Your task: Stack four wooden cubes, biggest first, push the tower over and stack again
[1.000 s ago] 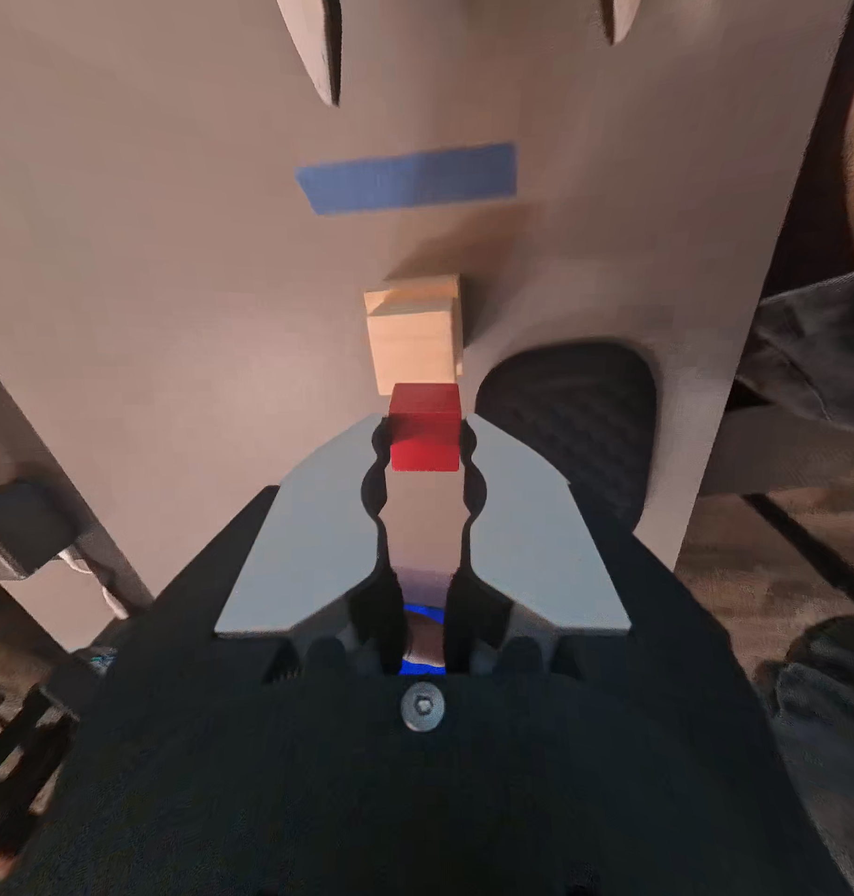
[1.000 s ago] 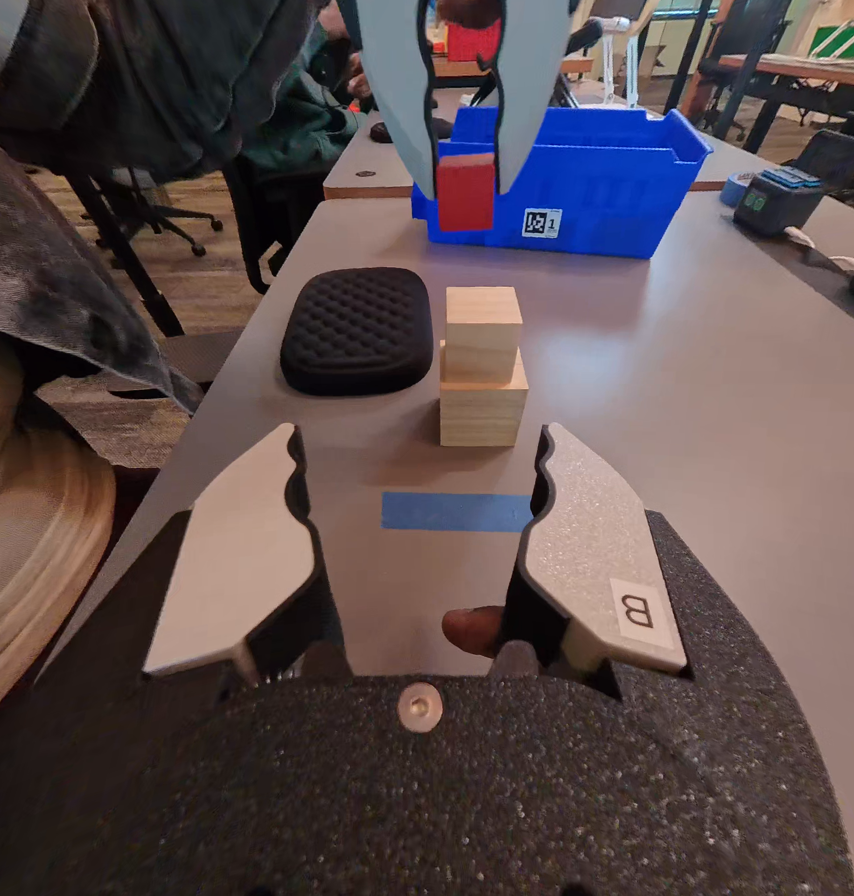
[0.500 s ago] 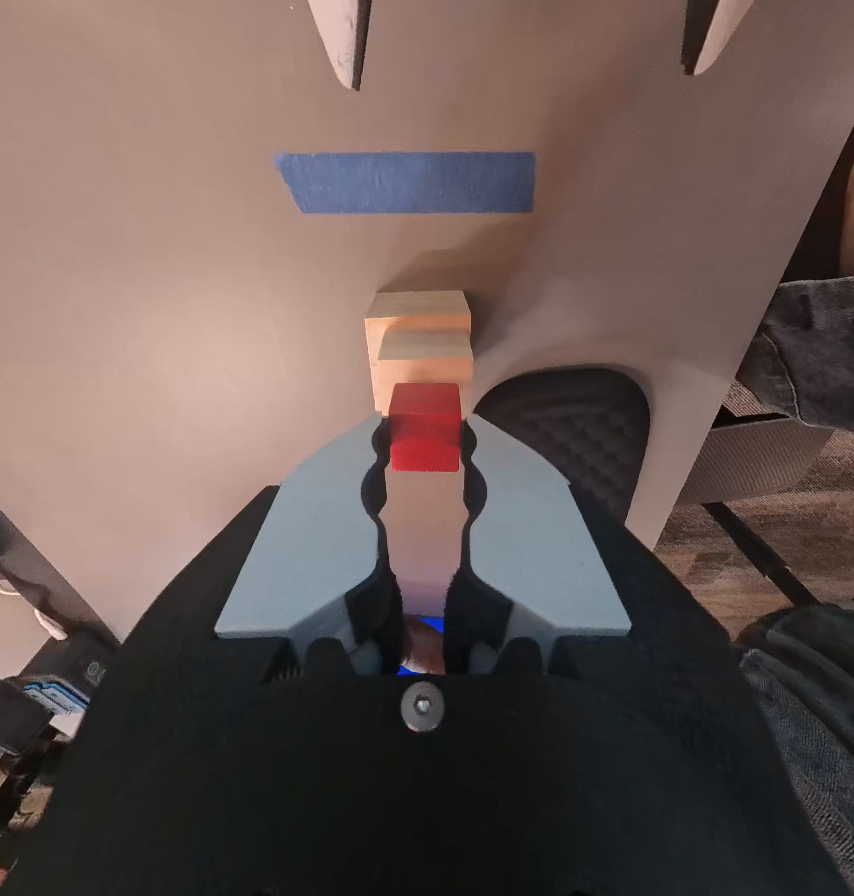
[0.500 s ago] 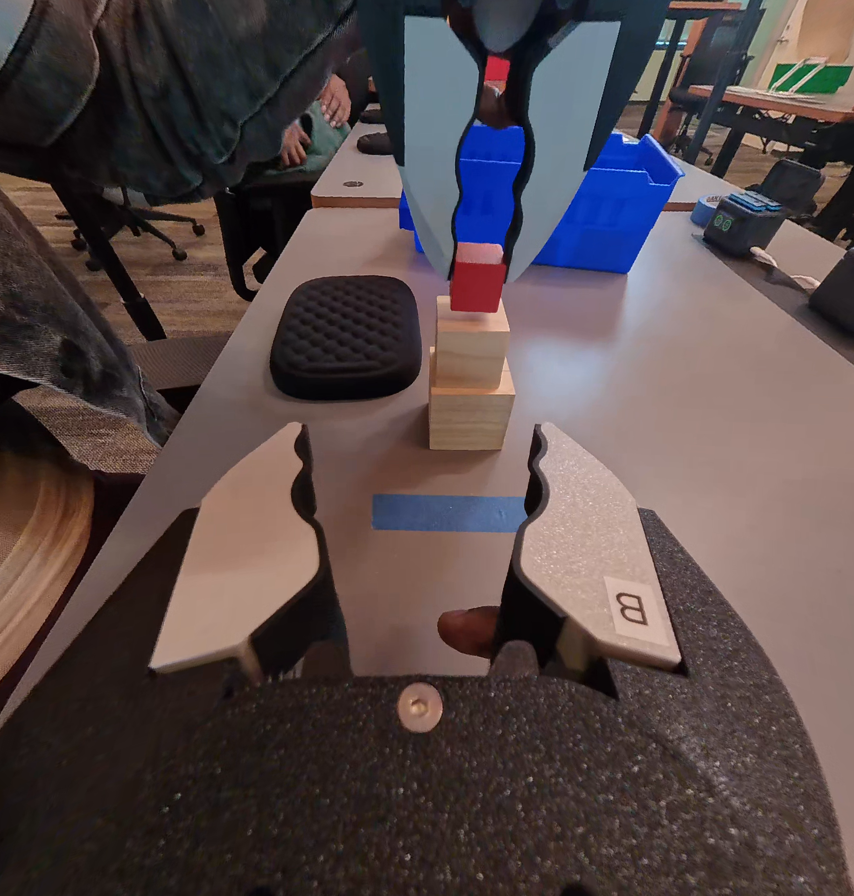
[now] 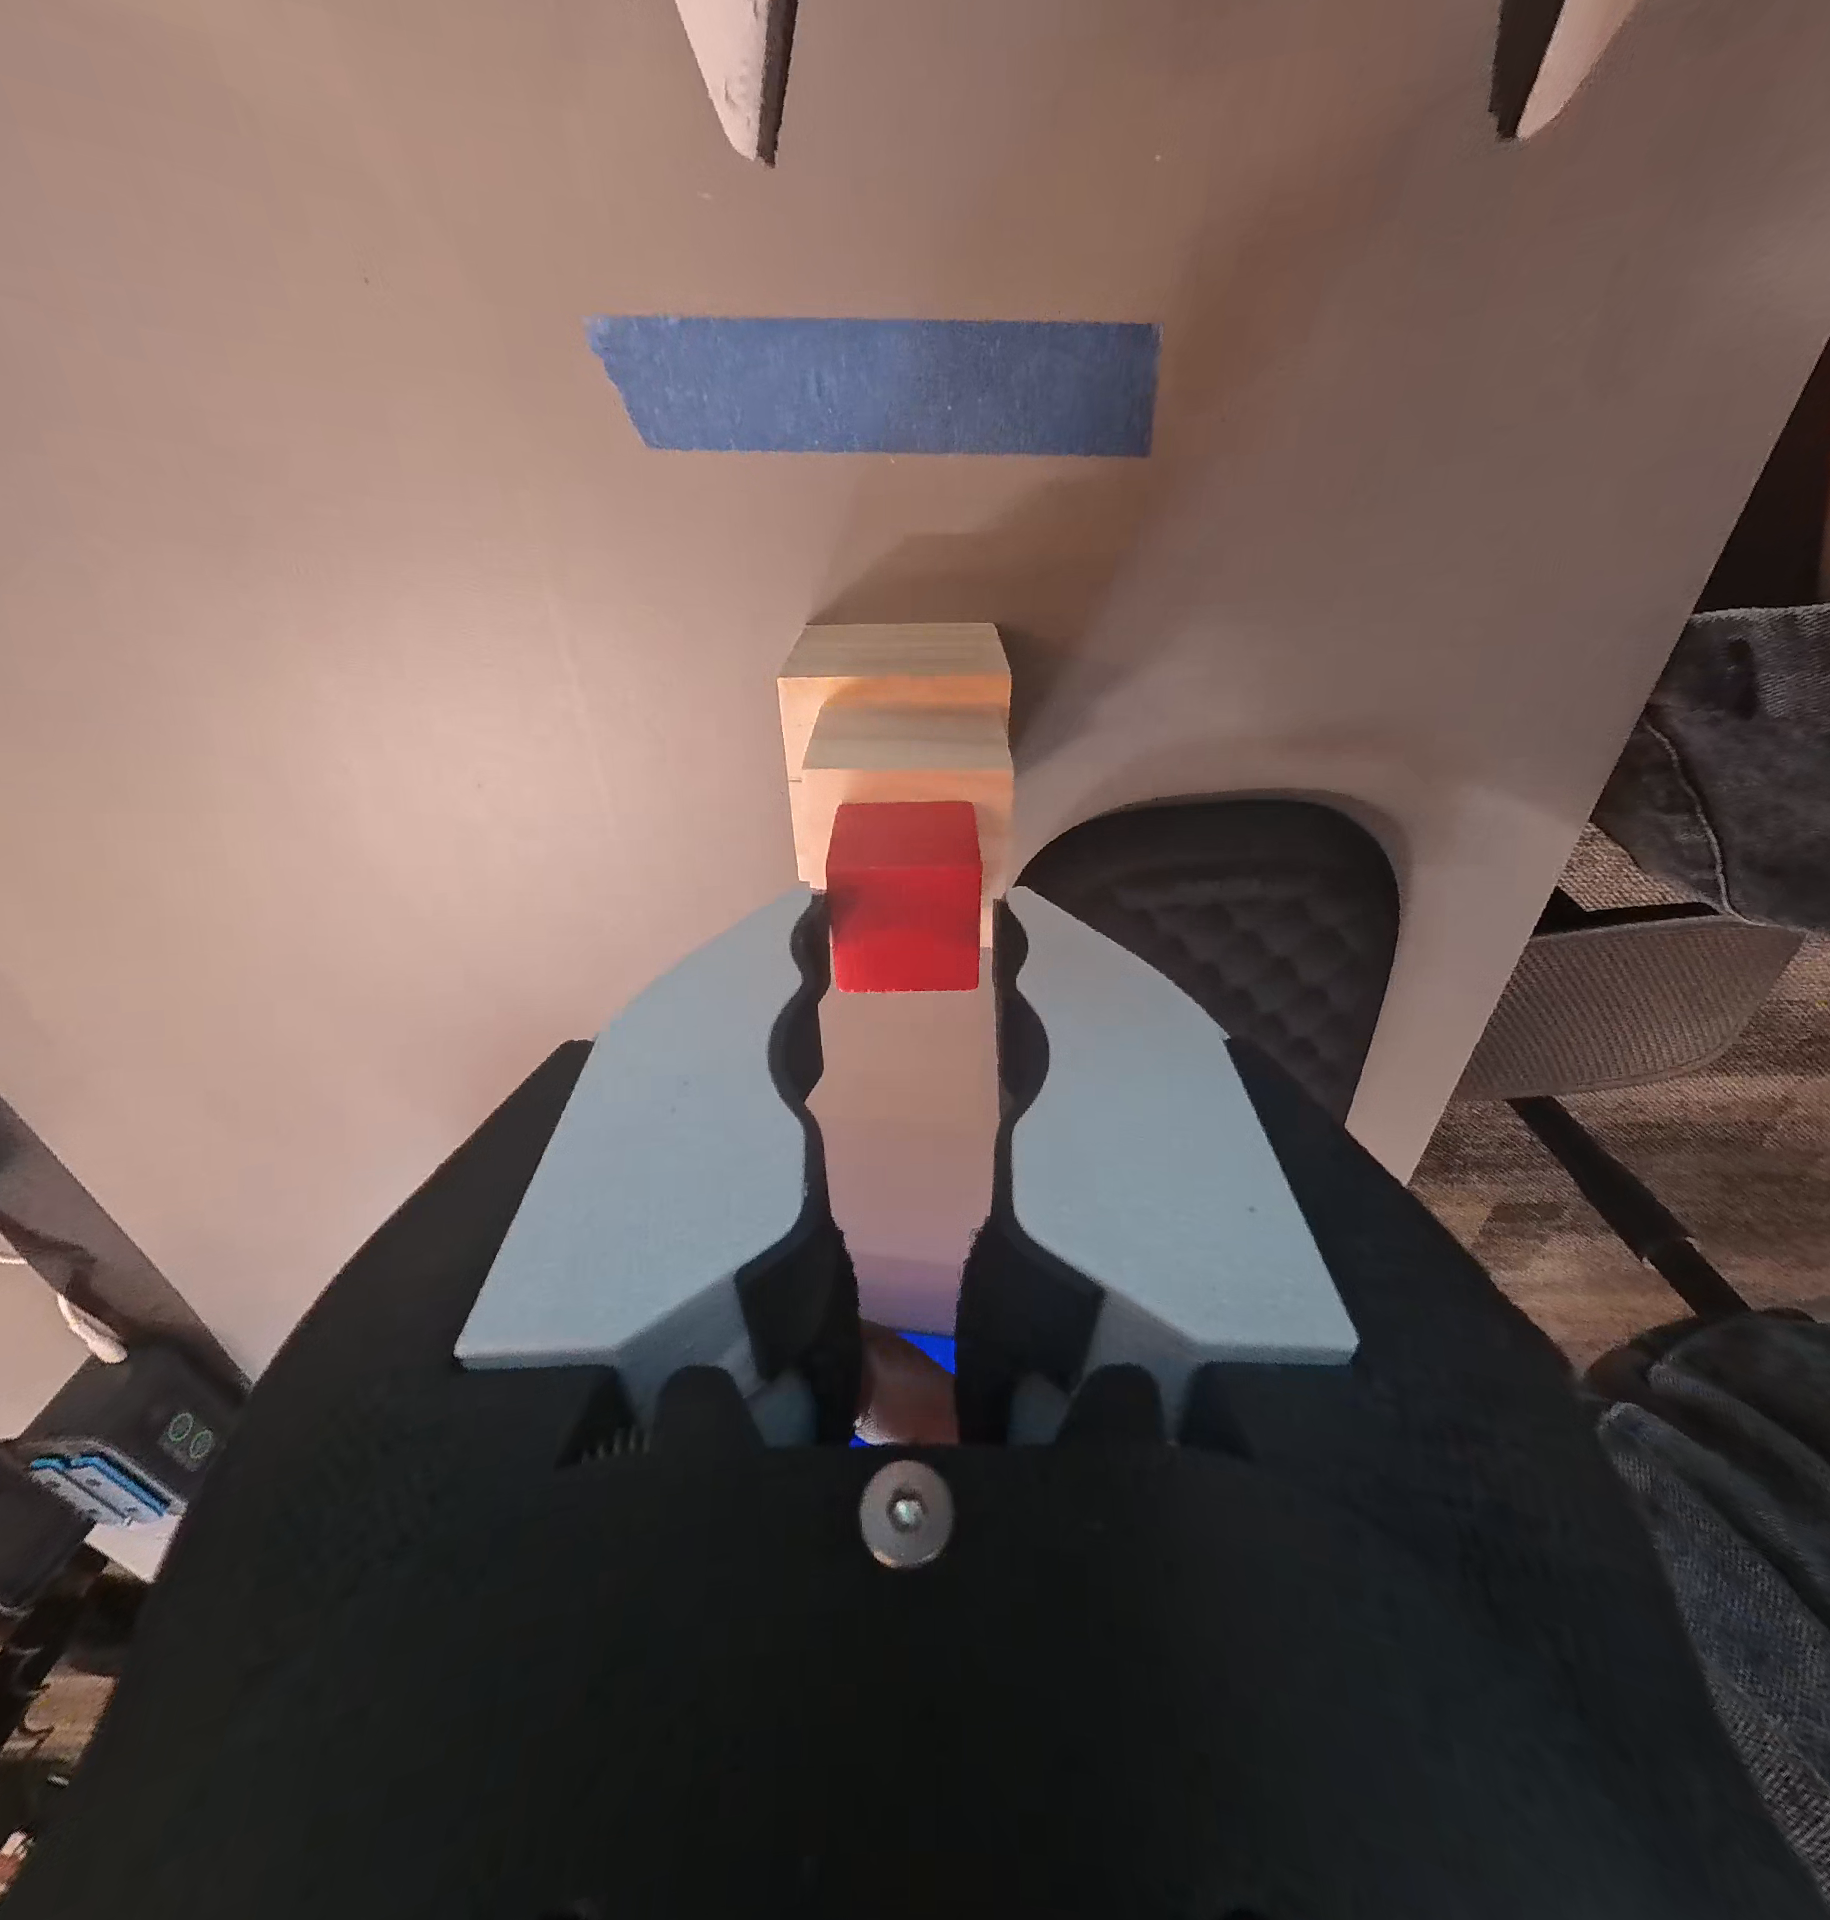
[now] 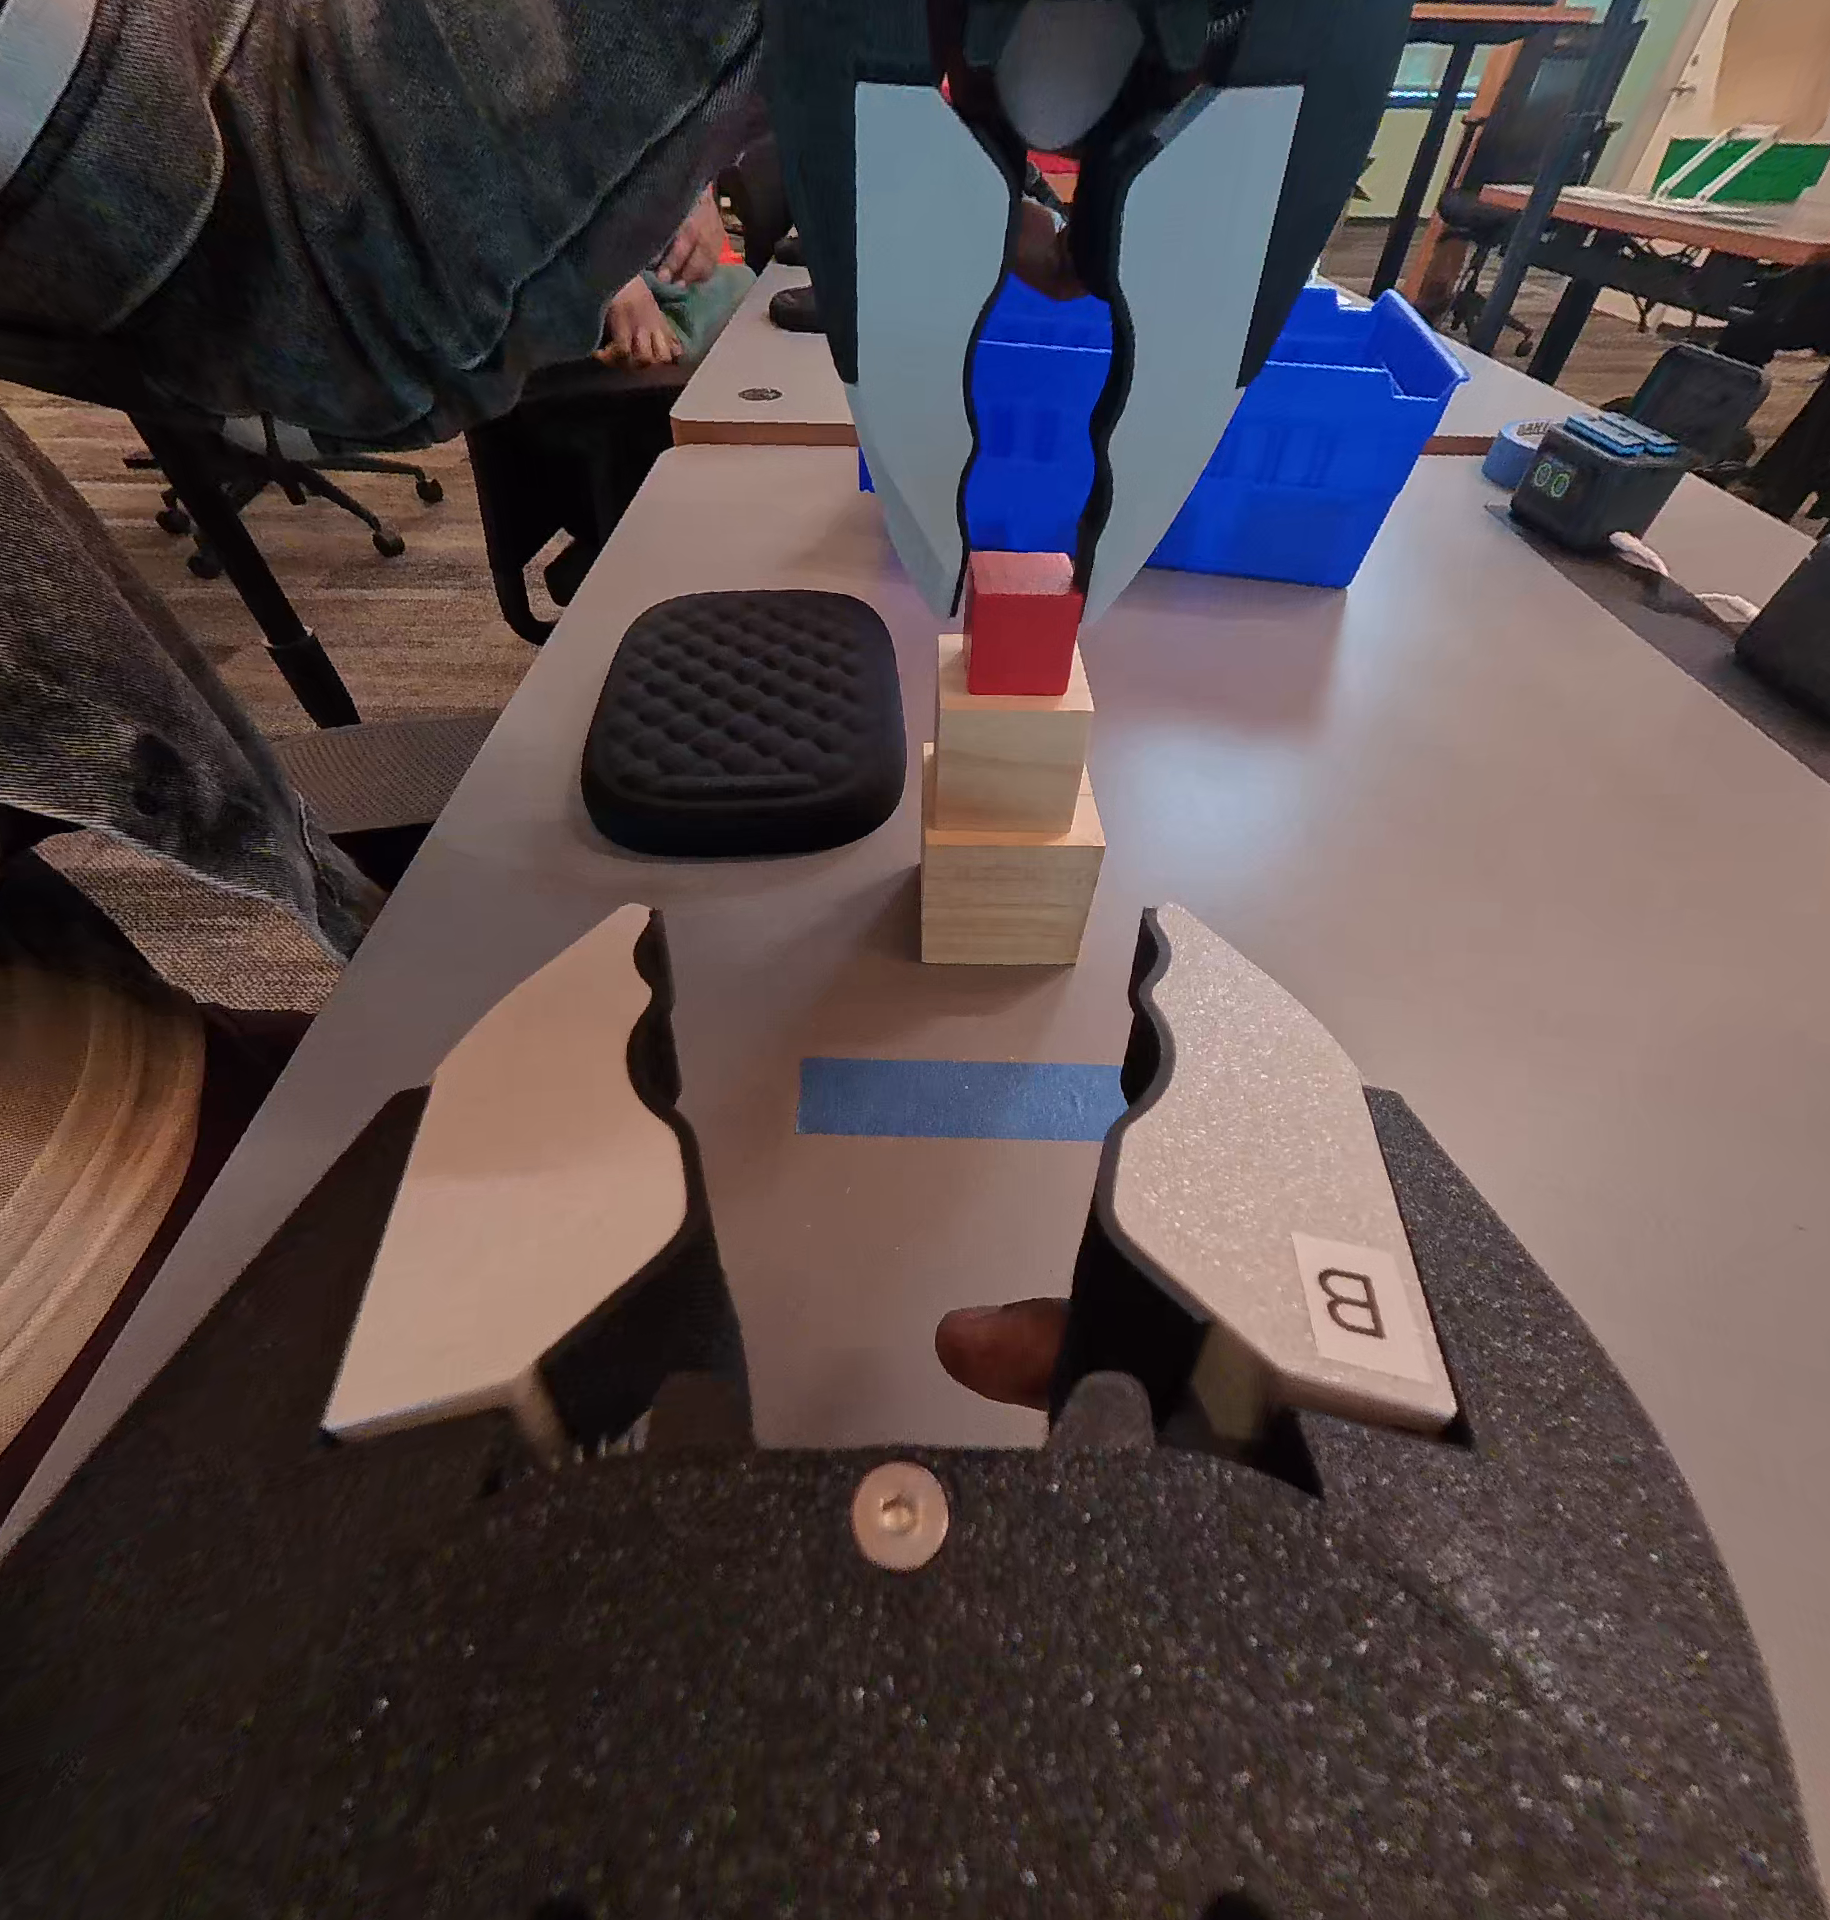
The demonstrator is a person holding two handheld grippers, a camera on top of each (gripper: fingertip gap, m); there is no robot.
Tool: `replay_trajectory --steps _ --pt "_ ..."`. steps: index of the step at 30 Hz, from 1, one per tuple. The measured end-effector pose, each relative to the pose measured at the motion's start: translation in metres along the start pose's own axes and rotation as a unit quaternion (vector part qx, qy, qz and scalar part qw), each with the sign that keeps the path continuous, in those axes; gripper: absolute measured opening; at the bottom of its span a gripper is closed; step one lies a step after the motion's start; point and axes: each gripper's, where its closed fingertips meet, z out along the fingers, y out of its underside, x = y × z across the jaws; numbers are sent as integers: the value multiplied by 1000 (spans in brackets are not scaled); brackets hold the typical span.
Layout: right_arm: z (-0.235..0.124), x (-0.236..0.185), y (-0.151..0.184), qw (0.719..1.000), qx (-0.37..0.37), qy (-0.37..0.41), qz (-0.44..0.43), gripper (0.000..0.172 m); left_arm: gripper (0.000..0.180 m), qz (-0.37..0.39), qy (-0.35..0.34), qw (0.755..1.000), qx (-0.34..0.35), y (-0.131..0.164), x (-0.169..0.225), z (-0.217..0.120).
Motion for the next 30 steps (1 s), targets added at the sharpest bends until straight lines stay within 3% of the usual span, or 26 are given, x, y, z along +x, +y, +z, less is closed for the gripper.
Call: replay_trajectory --steps 3,5,7,8,9,11,14,16,18,21,23,25,27,30 --pt "-6 1 4 1000 -24 2 -13 86 34 1 -5 1000 7 0 0 -3" --pt "-19 3 11 998 -64 2 -22 85 39 2 -11 999 51 -6 1 -11" --pt "-38 7 26 993 -119 5 -12 82 51 7 -47 987 155 -25 -3 -27" --pt "-48 12 37 988 -151 16 -6 80 60 9 -80 968 238 -40 -5 -41" --pt "-57 16 46 984 -177 25 0 76 64 5 -110 936 336 -57 -6 -61" --pt "-72 22 63 975 -218 37 18 68 70 -27 -150 836 527 -77 1 -104" --pt "-78 27 75 969 -240 42 31 56 70 -81 -177 678 708 -75 18 -137" --pt "-74 27 80 967 -249 41 42 51 70 -129 -211 626 740 -70 20 -129" --pt "-71 30 90 958 -278 51 56 50 70 -164 -263 593 743 -66 20 -116" --pt "-69 30 107 943 -321 52 66 49 70 -183 -284 574 746 -70 30 -99" --pt "-68 29 110 942 -328 47 60 29 70 -184 -275 579 745 -77 37 -88" --pt "-65 30 103 949 -305 48 62 29 70 -186 -277 588 737 -84 39 -78" --pt "-61 30 83 966 -239 41 86 29 69 -188 -303 593 722 -90 38 -68" --pt "-53 20 18 984 -34 -28 171 29 68 -151 -382 616 672 -106 36 -57"
